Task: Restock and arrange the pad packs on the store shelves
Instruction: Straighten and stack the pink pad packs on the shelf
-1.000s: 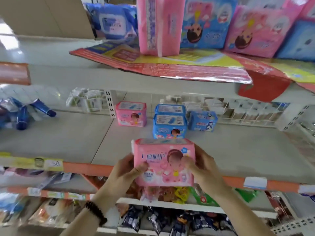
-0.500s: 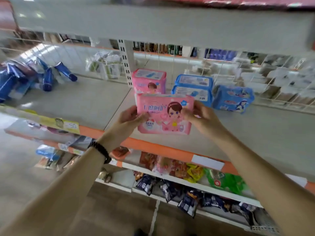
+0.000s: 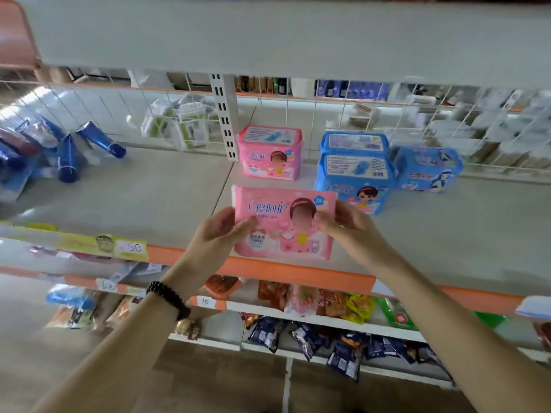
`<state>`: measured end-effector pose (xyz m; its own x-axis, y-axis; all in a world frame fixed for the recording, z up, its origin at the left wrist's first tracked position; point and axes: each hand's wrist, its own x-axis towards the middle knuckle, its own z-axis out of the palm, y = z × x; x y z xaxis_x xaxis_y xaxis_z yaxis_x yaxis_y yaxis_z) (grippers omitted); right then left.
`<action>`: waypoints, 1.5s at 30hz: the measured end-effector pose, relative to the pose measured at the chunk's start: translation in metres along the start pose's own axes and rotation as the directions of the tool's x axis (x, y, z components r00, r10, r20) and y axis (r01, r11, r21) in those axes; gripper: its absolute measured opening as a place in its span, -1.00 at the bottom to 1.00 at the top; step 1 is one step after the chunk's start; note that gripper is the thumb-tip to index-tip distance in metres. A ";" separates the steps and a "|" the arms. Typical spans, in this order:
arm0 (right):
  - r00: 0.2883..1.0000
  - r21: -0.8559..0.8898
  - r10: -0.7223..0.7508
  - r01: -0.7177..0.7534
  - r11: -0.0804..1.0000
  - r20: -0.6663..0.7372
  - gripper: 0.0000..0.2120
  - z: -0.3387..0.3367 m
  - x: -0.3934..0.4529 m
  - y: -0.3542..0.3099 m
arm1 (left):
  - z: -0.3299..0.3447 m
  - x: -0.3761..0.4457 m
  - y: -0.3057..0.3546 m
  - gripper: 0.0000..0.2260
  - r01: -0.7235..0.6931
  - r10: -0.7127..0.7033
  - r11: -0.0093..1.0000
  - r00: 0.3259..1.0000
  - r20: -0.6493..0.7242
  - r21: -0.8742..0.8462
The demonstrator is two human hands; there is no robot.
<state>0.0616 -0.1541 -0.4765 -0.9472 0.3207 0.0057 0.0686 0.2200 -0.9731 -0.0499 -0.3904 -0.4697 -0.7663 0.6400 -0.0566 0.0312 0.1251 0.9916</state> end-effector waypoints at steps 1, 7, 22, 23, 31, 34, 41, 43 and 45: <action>1.000 0.012 0.014 -0.014 1.000 0.015 -0.63 0.002 -0.001 0.000 | -0.003 0.000 -0.001 -0.60 0.005 -0.005 1.000 1.000 0.012 -0.001; 0.997 0.033 0.054 -0.056 0.998 0.053 -0.70 0.013 -0.005 -0.005 | -0.017 -0.002 -0.004 -0.58 0.024 -0.024 1.000 0.998 0.060 -0.010; 0.992 -0.022 0.080 -0.082 0.996 -0.100 -0.77 0.023 -0.015 0.004 | -0.022 0.002 -0.028 -0.12 0.011 -0.005 0.992 0.999 0.052 -0.122; 0.986 -0.039 0.040 -0.047 0.998 -0.164 -0.81 0.024 -0.014 0.008 | -0.022 0.003 -0.031 -0.14 0.005 0.001 0.992 0.999 0.047 -0.124; 0.965 -0.083 -0.111 0.094 0.992 -0.239 -0.78 0.043 0.009 0.018 | -0.031 0.021 -0.051 -0.74 -0.125 0.128 0.978 0.992 -0.009 0.166; 0.946 -0.109 -0.142 0.115 0.987 -0.290 -0.78 0.052 0.030 0.020 | -0.038 0.040 -0.053 -0.72 -0.149 0.157 0.966 0.987 -0.019 0.213; 0.906 -0.202 -0.259 0.199 0.959 -0.335 -0.69 0.064 0.073 0.023 | -0.053 0.101 -0.052 -0.38 -0.066 0.066 0.997 0.998 0.007 -0.028; 0.911 -0.190 -0.240 0.184 0.964 -0.334 -0.65 0.065 0.077 0.029 | -0.052 0.113 -0.050 -0.44 -0.036 0.035 0.999 0.999 -0.017 -0.027; 0.917 -0.170 -0.211 0.161 0.972 -0.338 -0.66 0.065 0.079 0.030 | -0.052 0.120 -0.049 -0.47 0.003 -0.002 1.000 1.000 -0.017 0.028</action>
<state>-0.0315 -0.1824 -0.5199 -0.7772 0.5593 0.2884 -0.0327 0.4218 -0.9061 -0.1766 -0.3590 -0.5194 -0.7773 0.6265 -0.0570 0.0467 0.1478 0.9879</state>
